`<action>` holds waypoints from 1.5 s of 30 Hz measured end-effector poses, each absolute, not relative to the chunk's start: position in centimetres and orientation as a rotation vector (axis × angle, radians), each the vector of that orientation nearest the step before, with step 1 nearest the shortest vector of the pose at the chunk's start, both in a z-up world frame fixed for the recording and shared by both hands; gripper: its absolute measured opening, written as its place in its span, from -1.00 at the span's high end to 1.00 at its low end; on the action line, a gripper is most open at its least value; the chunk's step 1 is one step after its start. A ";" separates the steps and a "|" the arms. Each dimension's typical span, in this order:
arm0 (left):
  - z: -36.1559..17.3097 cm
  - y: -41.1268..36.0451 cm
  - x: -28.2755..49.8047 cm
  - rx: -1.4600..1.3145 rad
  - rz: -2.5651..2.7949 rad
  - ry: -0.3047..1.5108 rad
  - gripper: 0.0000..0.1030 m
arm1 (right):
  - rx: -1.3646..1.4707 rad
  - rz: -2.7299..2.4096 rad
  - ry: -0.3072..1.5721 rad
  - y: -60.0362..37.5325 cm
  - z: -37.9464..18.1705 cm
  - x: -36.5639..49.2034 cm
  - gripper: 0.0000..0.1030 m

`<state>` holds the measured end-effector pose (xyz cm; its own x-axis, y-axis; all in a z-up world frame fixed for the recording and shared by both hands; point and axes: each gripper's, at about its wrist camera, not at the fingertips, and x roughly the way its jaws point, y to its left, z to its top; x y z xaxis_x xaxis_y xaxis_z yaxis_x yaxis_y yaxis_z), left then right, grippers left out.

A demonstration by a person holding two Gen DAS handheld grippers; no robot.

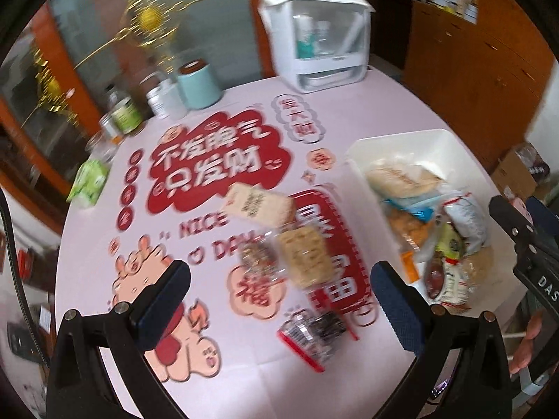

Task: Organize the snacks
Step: 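Grasp the clear bag of dark nuts with the left tool while the right tool grasps the yellow puffs bag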

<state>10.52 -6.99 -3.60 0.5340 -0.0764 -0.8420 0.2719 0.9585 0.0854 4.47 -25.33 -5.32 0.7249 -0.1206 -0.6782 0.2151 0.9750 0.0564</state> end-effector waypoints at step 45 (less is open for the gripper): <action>-20.4 2.4 21.4 0.147 -0.300 1.265 -0.99 | 0.187 0.026 1.312 -13.5 -21.8 20.3 -0.16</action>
<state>21.39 2.35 -20.45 0.2683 -0.1413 -0.9529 0.3019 0.9517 -0.0561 20.28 -13.46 -21.83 0.2581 0.1250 -0.9580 0.0867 0.9846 0.1518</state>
